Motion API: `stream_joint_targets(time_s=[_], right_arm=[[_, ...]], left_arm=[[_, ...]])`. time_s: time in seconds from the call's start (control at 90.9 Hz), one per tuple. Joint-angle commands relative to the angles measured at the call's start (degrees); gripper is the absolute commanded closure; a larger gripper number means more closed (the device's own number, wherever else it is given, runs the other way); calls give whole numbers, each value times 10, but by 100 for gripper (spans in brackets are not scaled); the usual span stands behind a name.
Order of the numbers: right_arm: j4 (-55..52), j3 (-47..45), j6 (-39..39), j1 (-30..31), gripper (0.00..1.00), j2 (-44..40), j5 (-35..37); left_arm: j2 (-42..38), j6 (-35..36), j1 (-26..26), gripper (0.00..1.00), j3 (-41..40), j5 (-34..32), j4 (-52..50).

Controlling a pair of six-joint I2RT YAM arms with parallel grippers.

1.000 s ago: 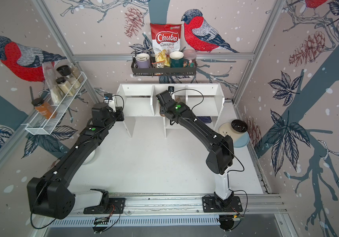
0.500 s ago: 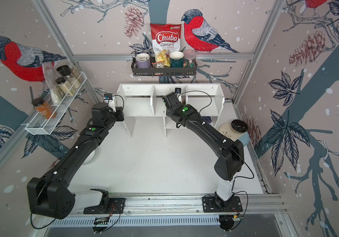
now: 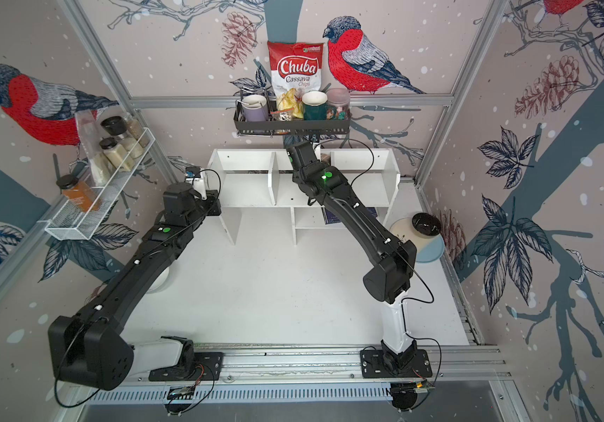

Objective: Wipe the bookshelf clean with a cloth
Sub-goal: Wipe the dust from the shelf.

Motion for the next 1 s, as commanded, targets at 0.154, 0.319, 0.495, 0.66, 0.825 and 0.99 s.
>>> stream_joint_targets(time_s=[0.154, 0.319, 0.495, 0.66, 0.825, 0.99], right_arm=[[63, -179, 14, 32, 100, -92, 13], [69, -222, 21, 47, 100, -106, -26], [108, -267, 6, 61, 100, -161, -100], [152, -341, -4, 67, 100, -272, -152], [177, -405, -25, 79, 100, -382, -253], [210, -450, -24, 79, 100, -460, -374]], left_arm=[[-1, -81, 0, 100, 2, 83, 2], [-3, -81, 0, 100, 1, 82, 3], [-2, -86, 0, 100, 0, 77, 3], [-10, -93, 1, 100, -1, 49, -4], [-33, -118, 12, 62, 4, 35, -14], [-87, -147, 16, 27, 24, 21, -58]])
